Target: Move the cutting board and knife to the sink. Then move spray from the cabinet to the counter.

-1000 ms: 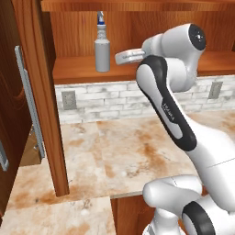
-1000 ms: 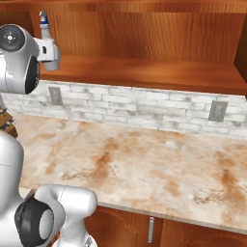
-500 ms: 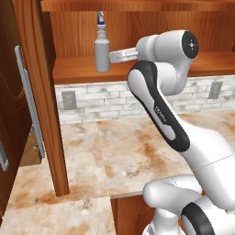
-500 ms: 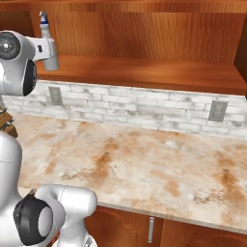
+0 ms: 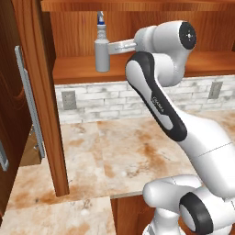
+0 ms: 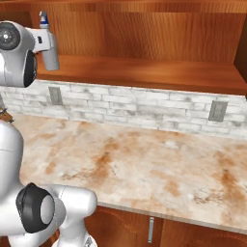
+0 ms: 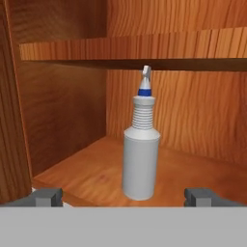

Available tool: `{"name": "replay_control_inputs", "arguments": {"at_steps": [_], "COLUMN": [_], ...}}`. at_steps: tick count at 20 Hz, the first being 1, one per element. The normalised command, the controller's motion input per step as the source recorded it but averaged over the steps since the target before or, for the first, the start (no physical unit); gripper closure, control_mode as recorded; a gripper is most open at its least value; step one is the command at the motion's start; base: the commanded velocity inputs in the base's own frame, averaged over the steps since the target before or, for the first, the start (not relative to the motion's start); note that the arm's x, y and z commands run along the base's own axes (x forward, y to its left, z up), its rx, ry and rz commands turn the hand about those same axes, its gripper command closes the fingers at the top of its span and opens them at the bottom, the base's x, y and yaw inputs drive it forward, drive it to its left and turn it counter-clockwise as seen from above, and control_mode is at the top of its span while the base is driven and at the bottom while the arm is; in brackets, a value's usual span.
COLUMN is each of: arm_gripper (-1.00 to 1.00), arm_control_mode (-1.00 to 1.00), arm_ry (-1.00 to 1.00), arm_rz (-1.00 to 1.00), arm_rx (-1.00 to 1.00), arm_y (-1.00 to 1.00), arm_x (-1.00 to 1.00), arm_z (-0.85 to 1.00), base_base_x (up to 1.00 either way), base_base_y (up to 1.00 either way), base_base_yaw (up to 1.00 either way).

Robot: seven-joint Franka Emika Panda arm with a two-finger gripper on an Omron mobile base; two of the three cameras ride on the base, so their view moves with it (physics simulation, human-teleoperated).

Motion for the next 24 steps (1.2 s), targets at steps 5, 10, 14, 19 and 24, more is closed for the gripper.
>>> {"name": "replay_control_inputs", "arguments": {"at_steps": [5, 10, 14, 19, 24], "arm_gripper": [-1.0, -1.0, -1.0, -1.0, -1.0], "arm_control_mode": [-1.0, -1.0, -1.0, -1.0, -1.0], "arm_ry": [0.0, -0.02, -0.06, -0.05, 0.0], "arm_rz": [0.0, 0.0, 0.0, -0.01, -0.02], "arm_rx": [0.0, 0.0, 0.0, 0.0, 0.0], "arm_y": [0.05, 0.06, 0.04, 0.03, 0.0], "arm_x": [0.17, 0.16, 0.04, 0.08, 0.08], "arm_z": [0.11, 0.0, -0.03, -0.01, 0.0], "base_base_x": [0.0, 0.0, 0.0, 0.0, 0.0], "base_base_y": [0.0, 0.0, 0.0, 0.0, 0.0], "base_base_yaw": [0.0, 0.0, 0.0, 0.0, 0.0]}}
